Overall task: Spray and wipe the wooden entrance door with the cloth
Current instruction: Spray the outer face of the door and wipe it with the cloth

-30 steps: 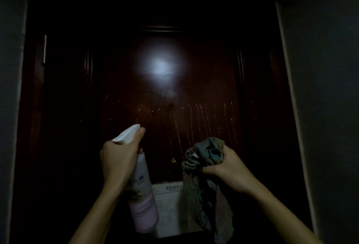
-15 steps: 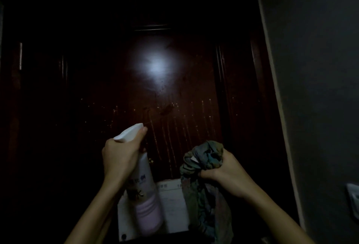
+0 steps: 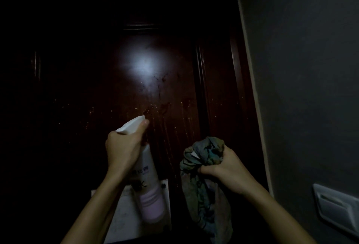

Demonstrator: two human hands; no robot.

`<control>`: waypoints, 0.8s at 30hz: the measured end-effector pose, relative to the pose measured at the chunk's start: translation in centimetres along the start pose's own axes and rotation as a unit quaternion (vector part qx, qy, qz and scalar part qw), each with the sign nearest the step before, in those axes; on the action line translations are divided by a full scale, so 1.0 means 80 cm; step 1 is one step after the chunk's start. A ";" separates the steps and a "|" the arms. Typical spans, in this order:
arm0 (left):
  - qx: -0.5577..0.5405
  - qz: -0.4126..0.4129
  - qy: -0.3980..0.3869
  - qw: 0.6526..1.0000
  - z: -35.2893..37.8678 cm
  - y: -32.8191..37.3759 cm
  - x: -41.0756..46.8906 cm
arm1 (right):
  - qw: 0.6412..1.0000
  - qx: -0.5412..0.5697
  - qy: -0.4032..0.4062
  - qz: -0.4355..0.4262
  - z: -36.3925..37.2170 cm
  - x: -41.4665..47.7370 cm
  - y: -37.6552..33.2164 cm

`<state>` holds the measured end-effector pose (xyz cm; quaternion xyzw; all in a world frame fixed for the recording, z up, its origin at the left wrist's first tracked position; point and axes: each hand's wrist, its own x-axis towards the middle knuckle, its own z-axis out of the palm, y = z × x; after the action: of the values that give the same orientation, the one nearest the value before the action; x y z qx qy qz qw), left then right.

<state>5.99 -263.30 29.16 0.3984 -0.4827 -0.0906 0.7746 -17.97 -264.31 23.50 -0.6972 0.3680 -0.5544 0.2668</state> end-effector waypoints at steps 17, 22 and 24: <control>0.070 0.008 -0.022 0.997 0.008 -0.014 -0.020 | 1.000 0.006 0.006 0.017 -0.021 -0.018 0.017; 0.072 0.021 -0.043 0.996 0.003 -0.025 -0.035 | 1.000 0.000 0.015 0.027 -0.022 -0.028 0.026; 0.080 0.014 -0.056 0.995 0.000 -0.032 -0.036 | 0.999 -0.004 0.015 0.029 -0.021 -0.031 0.030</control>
<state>5.12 -263.51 25.41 0.4464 -0.5362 -0.0634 0.7136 -20.39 -263.66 20.63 -0.6789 0.3944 -0.5551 0.2746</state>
